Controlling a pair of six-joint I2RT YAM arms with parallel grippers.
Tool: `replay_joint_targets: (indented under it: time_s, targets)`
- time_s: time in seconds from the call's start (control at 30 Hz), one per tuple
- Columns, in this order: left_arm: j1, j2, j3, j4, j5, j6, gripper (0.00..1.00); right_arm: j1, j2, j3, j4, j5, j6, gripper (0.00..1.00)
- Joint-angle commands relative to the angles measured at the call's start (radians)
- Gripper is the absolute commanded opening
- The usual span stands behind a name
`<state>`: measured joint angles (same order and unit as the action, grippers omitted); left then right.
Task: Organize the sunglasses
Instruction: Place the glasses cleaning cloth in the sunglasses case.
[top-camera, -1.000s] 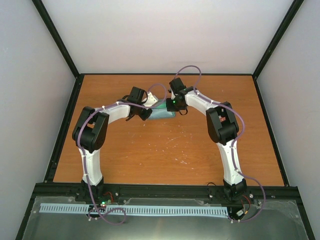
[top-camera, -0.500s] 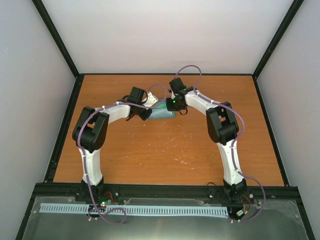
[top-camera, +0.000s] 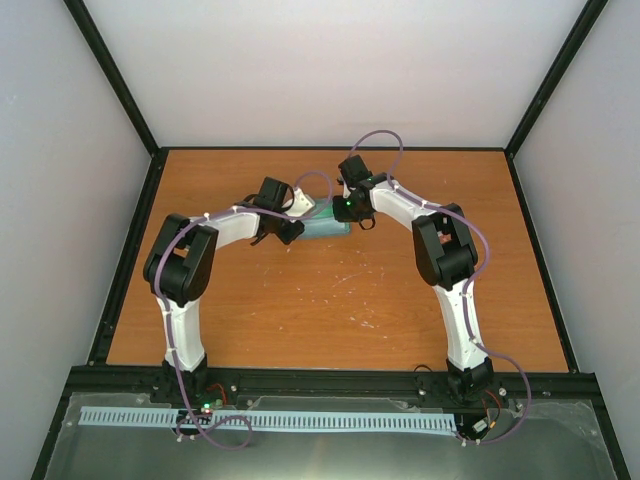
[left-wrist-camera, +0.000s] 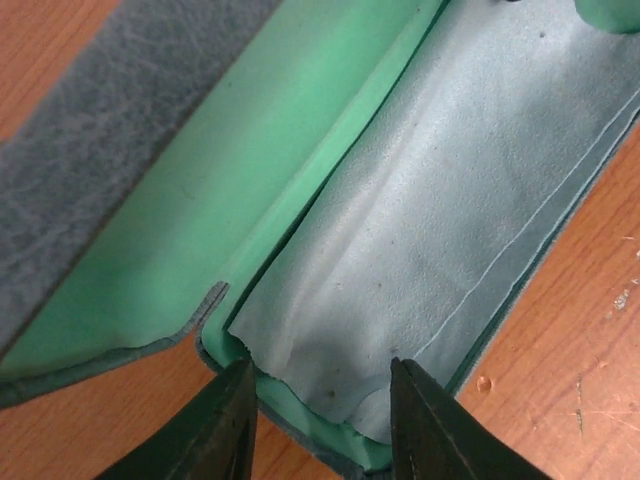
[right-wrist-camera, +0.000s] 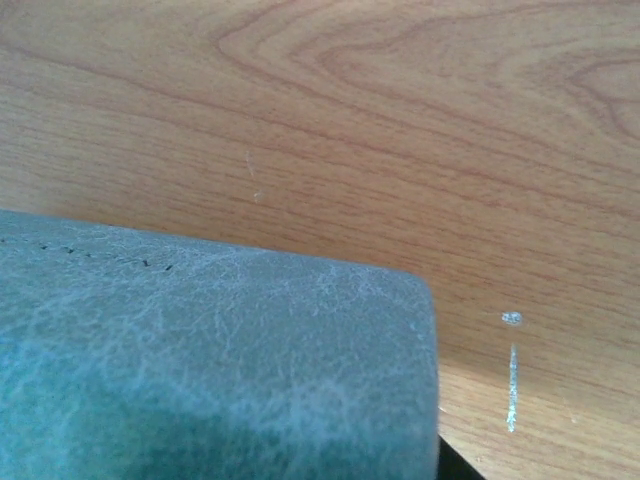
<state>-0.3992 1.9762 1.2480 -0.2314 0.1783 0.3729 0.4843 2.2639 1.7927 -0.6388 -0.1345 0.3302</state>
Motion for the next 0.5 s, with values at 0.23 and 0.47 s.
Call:
replay_joint_targets:
  time_s: [0.23, 0.47]
  targets:
    - [0.01, -0.086, -0.035, 0.044, -0.04, -0.014, 0.62, 0.006, -0.037, -0.018, 0.028, 0.042, 0.01, 0.38]
    - [0.01, -0.146, -0.098, 0.053, -0.053, -0.027, 0.71, 0.006, -0.1, -0.068, 0.045, 0.092, 0.024, 0.45]
